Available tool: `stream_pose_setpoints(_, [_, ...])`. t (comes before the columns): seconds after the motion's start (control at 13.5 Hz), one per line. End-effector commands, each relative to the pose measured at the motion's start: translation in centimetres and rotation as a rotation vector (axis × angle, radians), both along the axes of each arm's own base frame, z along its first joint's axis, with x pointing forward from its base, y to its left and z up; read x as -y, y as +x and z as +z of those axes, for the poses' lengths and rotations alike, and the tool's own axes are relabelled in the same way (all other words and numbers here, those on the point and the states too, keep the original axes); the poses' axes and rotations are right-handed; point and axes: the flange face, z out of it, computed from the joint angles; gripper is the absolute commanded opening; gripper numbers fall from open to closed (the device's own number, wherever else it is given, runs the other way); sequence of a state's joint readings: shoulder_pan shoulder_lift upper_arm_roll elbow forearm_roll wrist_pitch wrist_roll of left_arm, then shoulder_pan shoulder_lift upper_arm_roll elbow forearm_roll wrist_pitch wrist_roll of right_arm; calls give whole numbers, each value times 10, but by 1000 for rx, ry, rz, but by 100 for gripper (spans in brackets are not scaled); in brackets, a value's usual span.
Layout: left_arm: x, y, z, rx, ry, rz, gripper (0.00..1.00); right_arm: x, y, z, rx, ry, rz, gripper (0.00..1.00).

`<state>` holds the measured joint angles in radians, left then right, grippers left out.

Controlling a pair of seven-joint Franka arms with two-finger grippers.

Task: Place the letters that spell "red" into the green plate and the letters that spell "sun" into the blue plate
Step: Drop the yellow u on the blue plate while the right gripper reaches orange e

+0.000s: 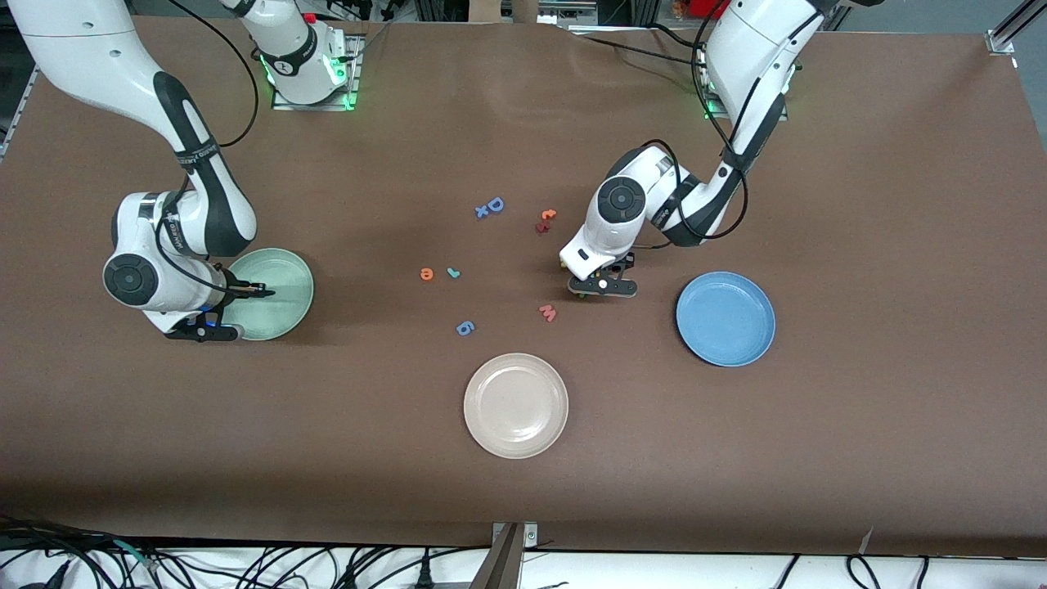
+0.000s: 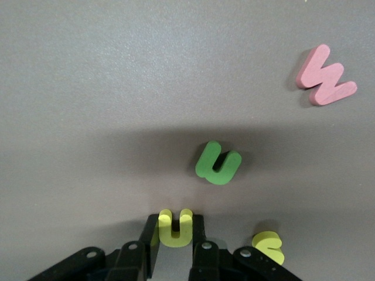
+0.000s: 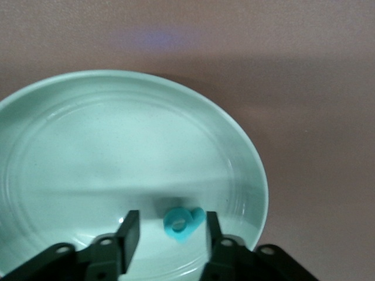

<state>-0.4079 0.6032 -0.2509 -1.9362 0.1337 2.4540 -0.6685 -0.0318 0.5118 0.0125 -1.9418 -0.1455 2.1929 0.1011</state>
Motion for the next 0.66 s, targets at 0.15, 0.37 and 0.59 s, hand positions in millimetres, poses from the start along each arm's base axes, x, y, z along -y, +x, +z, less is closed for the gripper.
stream_pose_setpoints(0.15, [-7, 6, 43, 24, 46, -11, 2, -53, 9, 60, 76, 38, -16, 94])
stream_pose_setpoints(0.37, [-40, 40, 68, 26, 49, -128, 1, -105, 4, 93, 112, 40, -75, 94])
stream_pose_setpoints(0.59, [-97, 74, 84, 40, 34, -229, 1, -162, -8, 109, 132, 45, -149, 94])
